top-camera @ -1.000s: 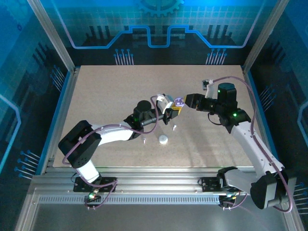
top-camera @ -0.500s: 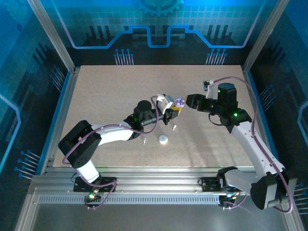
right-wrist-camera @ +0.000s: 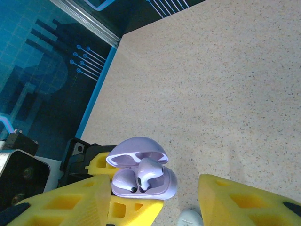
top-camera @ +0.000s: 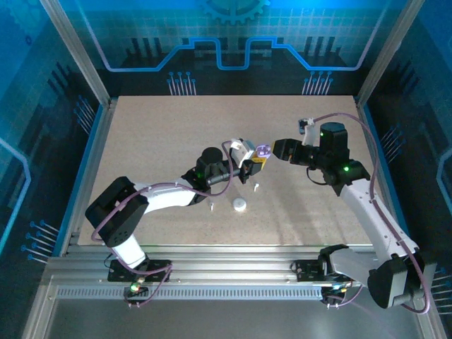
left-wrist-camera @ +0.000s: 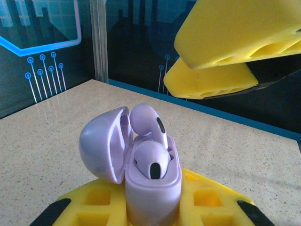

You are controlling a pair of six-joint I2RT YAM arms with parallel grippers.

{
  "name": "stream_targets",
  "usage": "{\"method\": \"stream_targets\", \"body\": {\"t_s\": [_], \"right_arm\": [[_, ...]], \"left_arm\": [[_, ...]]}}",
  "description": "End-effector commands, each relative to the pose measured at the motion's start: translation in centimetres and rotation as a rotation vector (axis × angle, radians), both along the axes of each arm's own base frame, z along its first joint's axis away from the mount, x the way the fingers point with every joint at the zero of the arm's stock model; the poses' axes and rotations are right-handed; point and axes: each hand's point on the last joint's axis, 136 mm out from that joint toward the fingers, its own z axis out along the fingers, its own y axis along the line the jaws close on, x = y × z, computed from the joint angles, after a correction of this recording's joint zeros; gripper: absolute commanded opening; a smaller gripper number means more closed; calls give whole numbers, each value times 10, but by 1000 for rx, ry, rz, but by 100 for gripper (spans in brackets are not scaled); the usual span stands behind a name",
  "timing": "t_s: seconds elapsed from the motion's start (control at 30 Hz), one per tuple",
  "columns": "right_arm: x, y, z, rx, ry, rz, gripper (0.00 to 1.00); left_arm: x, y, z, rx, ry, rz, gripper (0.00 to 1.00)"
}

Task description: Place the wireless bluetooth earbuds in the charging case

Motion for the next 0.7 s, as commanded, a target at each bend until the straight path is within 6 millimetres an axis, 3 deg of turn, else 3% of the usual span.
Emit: {"method": "stream_targets", "body": {"t_s": [0.0,0.33,0.67], "right_arm": [[-5,7,14,13,-28,42,52],[-2,20,9,11,-13,80,53],[10,14,-2,-19,16,14,51]], "left_arm": [[-10,0,17,-25,-50,-29,15],[-10,-1,18,-28,-58,-31,15],[-12,-1,25,-41,-70,-41,15]]}}
